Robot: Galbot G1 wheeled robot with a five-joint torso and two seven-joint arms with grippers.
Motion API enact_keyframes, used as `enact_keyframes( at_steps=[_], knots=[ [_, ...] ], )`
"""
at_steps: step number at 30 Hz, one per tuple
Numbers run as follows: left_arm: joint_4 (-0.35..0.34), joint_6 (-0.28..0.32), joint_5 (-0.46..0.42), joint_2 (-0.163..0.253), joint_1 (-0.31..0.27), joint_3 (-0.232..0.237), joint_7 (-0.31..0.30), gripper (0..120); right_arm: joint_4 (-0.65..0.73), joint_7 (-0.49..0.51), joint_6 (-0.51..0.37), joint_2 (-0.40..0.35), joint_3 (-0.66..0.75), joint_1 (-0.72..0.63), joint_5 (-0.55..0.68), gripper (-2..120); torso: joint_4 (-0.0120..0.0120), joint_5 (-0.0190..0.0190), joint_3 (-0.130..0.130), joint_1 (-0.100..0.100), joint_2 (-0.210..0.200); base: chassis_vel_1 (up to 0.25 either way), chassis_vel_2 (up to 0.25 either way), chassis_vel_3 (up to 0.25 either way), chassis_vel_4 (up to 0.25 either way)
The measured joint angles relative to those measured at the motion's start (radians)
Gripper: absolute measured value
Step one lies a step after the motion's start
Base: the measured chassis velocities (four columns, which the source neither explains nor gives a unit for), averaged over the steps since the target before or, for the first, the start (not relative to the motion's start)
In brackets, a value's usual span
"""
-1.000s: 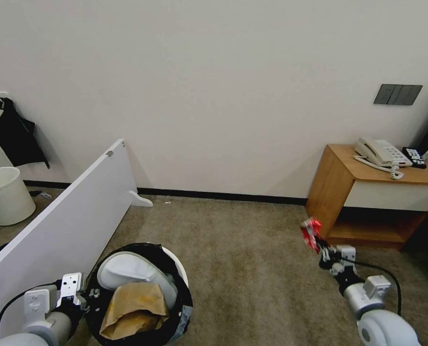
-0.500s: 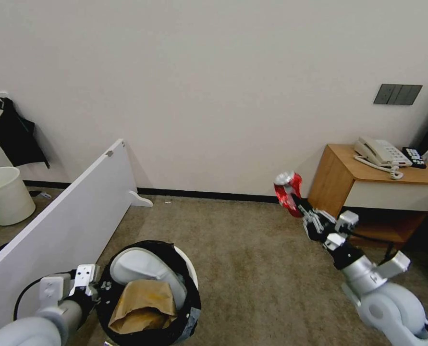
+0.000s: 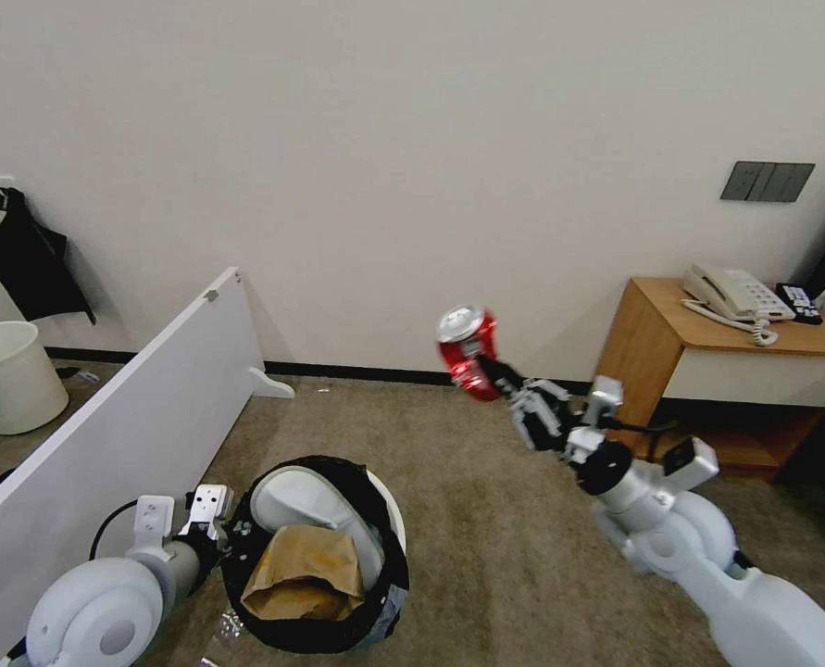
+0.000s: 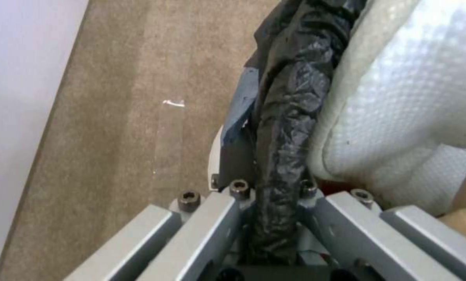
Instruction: Pick up the trash bin, then pick up the garbage from the floor and place it into the trash bin.
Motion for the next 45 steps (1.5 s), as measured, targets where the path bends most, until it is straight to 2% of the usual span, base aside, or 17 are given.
enact_keyframes(
  at_steps=[5, 16, 23, 31, 45],
  knots=[
    [-0.001, 0.0, -0.002, 0.001, 0.006, -0.005, -0.001, 0, -0.02, -0.01, -0.025, 0.017, -0.111, 0.083, 0.0, 0, 0.0001, -0.0001, 0.0, 0.0, 0.0, 0.0, 0.0, 0.0, 0.0],
    [-0.008, 0.0, -0.011, -0.002, 0.011, -0.008, -0.004, 0, -0.038, -0.008, -0.041, 0.019, -0.244, 0.131, -0.013, 0, -0.0001, 0.0, 0.0, 0.0, 0.0, 0.0, 0.0, 0.0, 0.0],
    [-0.02, 0.0, -0.054, 0.012, 0.014, -0.012, -0.029, 0, -0.094, -0.006, -0.043, 0.057, -0.353, 0.191, -0.035, 0, 0.0001, -0.0001, 0.0, 0.0, 0.0, 0.0, 0.0, 0.0, 0.0],
    [-0.032, 0.0, -0.09, 0.023, 0.026, -0.019, -0.047, 0, -0.142, -0.006, -0.039, 0.079, -0.411, 0.2, -0.054, 0, 0.0, 0.0, 0.0, 0.0, 0.0, 0.0, 0.0, 0.0, 0.0],
    [-0.055, 0.0, -0.095, 0.033, 0.061, -0.043, -0.052, 0, -0.198, -0.004, -0.034, 0.102, -0.445, 0.191, -0.083, 0, 0.0001, -0.0001, 0.0, 0.0, 0.0, 0.0, 0.0, 0.0, 0.0]
  ],
)
